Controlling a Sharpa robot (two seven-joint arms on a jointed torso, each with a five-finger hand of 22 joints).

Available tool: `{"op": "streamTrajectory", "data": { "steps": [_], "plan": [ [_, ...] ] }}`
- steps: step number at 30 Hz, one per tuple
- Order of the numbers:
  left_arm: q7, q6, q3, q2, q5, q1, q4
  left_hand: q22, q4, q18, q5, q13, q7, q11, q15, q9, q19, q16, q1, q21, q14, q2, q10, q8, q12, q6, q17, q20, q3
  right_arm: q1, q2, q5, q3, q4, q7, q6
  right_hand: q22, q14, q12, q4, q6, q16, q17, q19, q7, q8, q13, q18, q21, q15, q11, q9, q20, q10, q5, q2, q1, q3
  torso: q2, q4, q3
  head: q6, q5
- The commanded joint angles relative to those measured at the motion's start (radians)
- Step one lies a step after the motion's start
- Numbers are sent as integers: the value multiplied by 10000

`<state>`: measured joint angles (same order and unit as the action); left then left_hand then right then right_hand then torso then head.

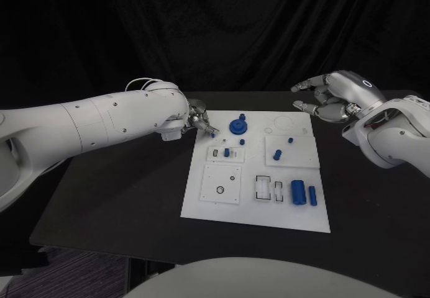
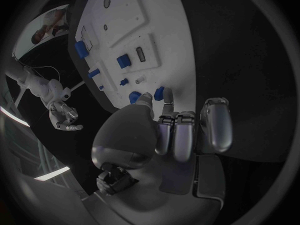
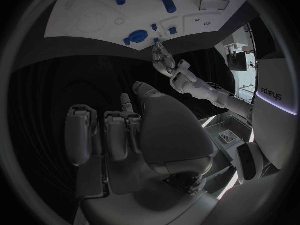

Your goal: Assemble the parts on the task board

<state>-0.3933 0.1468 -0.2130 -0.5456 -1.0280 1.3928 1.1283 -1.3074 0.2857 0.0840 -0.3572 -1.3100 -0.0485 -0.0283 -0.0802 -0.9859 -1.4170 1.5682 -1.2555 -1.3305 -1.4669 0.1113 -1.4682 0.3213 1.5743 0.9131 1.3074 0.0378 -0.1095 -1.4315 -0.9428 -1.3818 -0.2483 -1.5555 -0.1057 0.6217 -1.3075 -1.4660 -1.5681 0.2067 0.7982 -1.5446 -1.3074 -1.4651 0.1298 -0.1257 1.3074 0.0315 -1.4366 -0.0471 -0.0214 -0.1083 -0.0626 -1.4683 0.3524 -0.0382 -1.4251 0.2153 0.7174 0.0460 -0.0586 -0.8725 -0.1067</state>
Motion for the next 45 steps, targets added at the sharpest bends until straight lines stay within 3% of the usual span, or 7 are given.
{"op": "streamTrajectory", "data": {
  "steps": [1,14,26,35,39,41,45],
  "plan": [
    [145,105,8,37,2,-22,-16,-469,-1,-92,-54,-2608,3,54,81,14,75,26,-101,49,-1039,-3,-1026,-53,-35,85,2634,24,70,-2,-12,-21,6,-21,72,-65,-2171,-953,-27,3,68,44,-2241,-431,1,66,2634,35,32,66,-65,11,-55,-1025,29,-8,-92,81,1,3,-1,-1,1],
    [213,125,9,101,2,-32,-71,-487,13,-93,-323,-2608,-5,59,82,44,72,26,-165,58,-1039,-19,-1026,-119,-35,61,2634,22,183,-3,-16,-21,6,-30,132,-167,-2166,-952,-27,-1,83,47,-2237,-425,-2,67,2634,38,46,66,-64,18,-55,-1025,60,15,-95,117,1,7,0,-1,-2],
    [214,217,9,135,2,-41,-112,-534,15,-90,-1664,-2608,10,43,71,15,69,26,-340,112,-1039,-249,-1026,-195,-35,53,2634,13,711,-4,-40,-21,6,-57,170,-229,-2167,-952,-27,7,142,44,-2239,-426,-19,54,2634,38,45,59,-52,27,-52,-1025,137,70,-86,195,1,-2,-4,-1,-6],
    [177,238,9,134,2,-52,-137,-551,1,-88,-2052,-2608,24,29,58,-6,69,26,-439,139,-1039,-352,-1026,-211,-35,63,2634,2,1036,-4,-50,-21,6,-64,200,-246,-2166,-952,-27,6,170,44,-2239,-424,-24,47,2634,40,50,55,-47,29,-50,-1025,173,79,-83,221,0,-1,0,-1,-25],
    [148,287,9,135,3,-58,-139,-559,-6,-85,-1931,-2608,30,18,48,-13,70,26,-540,153,-1039,-388,-1026,-229,-35,50,2634,-9,1297,-4,-53,-21,6,-68,228,-272,-2164,-951,-27,1,185,48,-2235,-421,-29,45,2634,41,56,52,-42,33,-48,-1025,211,92,-88,250,1,1,3,-1,-27],
    [140,298,9,135,3,-61,-137,-583,32,-84,-1550,-2608,23,22,44,-27,64,26,-597,170,-1039,-543,-1026,-252,-35,51,2634,-24,1825,-4,-53,-21,6,-68,239,-284,-2164,-951,-27,1,185,48,-2235,-421,-29,45,2634,41,56,52,-42,33,-48,-1025,211,92,-88,250,2,0,3,-1,-31],
    [135,293,9,128,3,-65,-133,-615,-2,-89,-1523,-2608,34,12,35,-69,52,26,-647,187,-1039,-814,-1026,-250,-35,66,2634,-24,2582,-4,-51,-21,6,-66,259,-309,-2165,-952,-27,-2,202,46,-2237,-422,-31,41,2634,40,54,50,-39,35,-46,-1025,229,100,-90,271,-1,1,0,-1,-41]
  ]
}}
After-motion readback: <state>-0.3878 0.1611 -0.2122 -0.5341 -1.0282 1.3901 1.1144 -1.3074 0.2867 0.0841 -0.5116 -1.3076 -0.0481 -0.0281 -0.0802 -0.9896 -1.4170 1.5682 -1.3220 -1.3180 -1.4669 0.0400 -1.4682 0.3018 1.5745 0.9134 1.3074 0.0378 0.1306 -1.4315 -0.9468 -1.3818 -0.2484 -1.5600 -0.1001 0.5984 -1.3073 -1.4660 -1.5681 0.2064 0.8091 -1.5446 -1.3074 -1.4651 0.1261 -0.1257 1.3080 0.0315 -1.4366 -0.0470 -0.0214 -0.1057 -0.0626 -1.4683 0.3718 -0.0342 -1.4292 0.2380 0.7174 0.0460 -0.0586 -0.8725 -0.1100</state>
